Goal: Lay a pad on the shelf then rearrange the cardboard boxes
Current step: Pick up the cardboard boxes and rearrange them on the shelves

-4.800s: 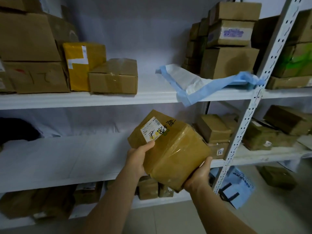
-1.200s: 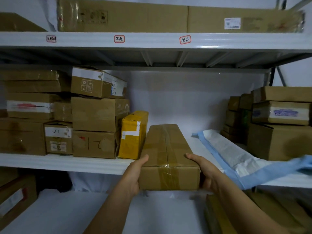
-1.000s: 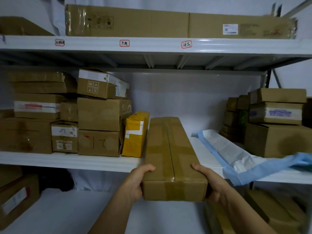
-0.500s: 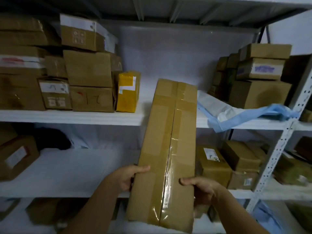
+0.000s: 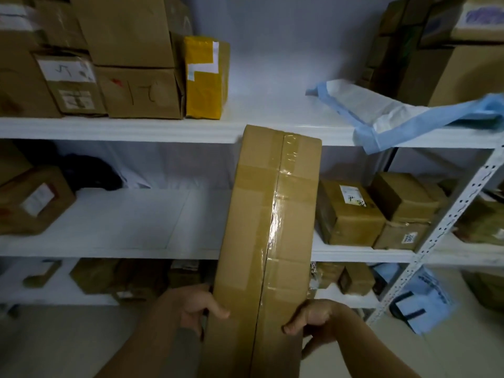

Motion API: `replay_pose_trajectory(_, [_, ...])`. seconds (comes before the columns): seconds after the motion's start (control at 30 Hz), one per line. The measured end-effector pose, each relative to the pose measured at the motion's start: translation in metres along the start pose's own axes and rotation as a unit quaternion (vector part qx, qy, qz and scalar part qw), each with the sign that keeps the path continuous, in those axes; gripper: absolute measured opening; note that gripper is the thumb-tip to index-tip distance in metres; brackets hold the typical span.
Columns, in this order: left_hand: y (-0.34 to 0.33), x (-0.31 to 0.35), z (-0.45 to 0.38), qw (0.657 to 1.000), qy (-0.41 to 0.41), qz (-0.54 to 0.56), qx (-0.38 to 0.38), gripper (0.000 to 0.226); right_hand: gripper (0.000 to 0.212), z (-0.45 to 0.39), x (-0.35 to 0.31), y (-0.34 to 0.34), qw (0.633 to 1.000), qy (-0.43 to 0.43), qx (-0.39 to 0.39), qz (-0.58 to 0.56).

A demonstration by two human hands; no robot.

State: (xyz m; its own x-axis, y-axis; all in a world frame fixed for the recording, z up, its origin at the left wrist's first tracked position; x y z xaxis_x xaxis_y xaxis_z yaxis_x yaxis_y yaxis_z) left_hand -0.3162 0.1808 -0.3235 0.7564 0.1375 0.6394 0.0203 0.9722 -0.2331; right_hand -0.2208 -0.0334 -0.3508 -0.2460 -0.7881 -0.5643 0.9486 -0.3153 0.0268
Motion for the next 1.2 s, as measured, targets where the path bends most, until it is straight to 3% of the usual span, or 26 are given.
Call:
replay_pose_trajectory(0.1, [0.005,-0.010,-0.025,0.999,0.039,0.013,0.025,0.045,0.036,-0.011,0.012,0.010,1.000,-0.016,-0.011,0.005])
replay_pose_trajectory(0.2, [0.004,-0.022,-0.053,0.996,0.070,0.047,0.032,0.034,0.034,-0.023,0.027,0.020,0.998,-0.053,-0.013,-0.007])
replay_pose_trajectory(0.4, [0.005,0.002,-0.100,0.992,0.037,0.104,0.066,0.051,0.037,-0.029,0.028,0.066,0.995,-0.059,0.016,-0.074])
replay_pose_trajectory(0.57, [0.004,0.048,-0.133,0.978,-0.029,0.185,0.092,0.039,0.055,-0.032,0.007,0.126,0.991,-0.024,0.106,-0.080])
replay_pose_trajectory(0.67, [0.001,0.074,-0.157,0.962,-0.058,0.253,0.089,0.051,0.049,-0.032,-0.019,0.159,0.975,0.024,0.179,-0.132])
replay_pose_trajectory(0.7, [0.001,0.084,-0.168,0.953,-0.070,0.278,0.093,0.053,0.056,-0.035,-0.028,0.173,0.966,0.039,0.205,-0.154])
replay_pose_trajectory(0.77, [-0.004,0.105,-0.185,0.939,-0.090,0.305,0.129,0.053,0.092,-0.048,-0.044,0.204,0.947,0.054,0.261,-0.179])
replay_pose_trajectory(0.83, [-0.010,0.126,-0.204,0.938,-0.109,0.262,0.198,0.057,0.117,-0.057,-0.059,0.229,0.930,0.054,0.311,-0.190])
replay_pose_trajectory(0.9, [-0.025,0.151,-0.218,0.945,-0.136,0.190,0.227,0.057,0.106,-0.050,-0.075,0.246,0.909,0.038,0.383,-0.161])
replay_pose_trajectory(1.03, [-0.069,0.193,-0.245,0.960,-0.130,0.188,0.163,0.055,0.088,-0.043,-0.100,0.283,0.860,-0.004,0.509,-0.048])
replay_pose_trajectory(1.1, [-0.086,0.206,-0.257,0.961,-0.114,0.217,0.127,0.054,0.082,-0.046,-0.111,0.301,0.839,-0.011,0.543,0.017])
replay_pose_trajectory(1.2, [-0.096,0.213,-0.283,0.960,-0.066,0.248,0.115,0.072,0.074,-0.052,-0.119,0.317,0.829,-0.014,0.552,0.088])
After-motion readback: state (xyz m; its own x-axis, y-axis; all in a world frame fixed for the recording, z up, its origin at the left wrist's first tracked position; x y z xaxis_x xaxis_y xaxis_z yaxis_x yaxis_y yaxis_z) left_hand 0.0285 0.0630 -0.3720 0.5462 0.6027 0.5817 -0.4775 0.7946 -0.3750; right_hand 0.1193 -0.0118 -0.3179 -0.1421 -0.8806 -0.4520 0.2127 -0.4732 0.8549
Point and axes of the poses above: each hand's wrist, its own z-axis away from the middle knuckle, its own y-axis out of the back of the hand, x = y × z, the point moved 5 cm from there along -z, towards the middle knuckle, and after that the axes turned 13 degrees about z, right-handed, at the moved point
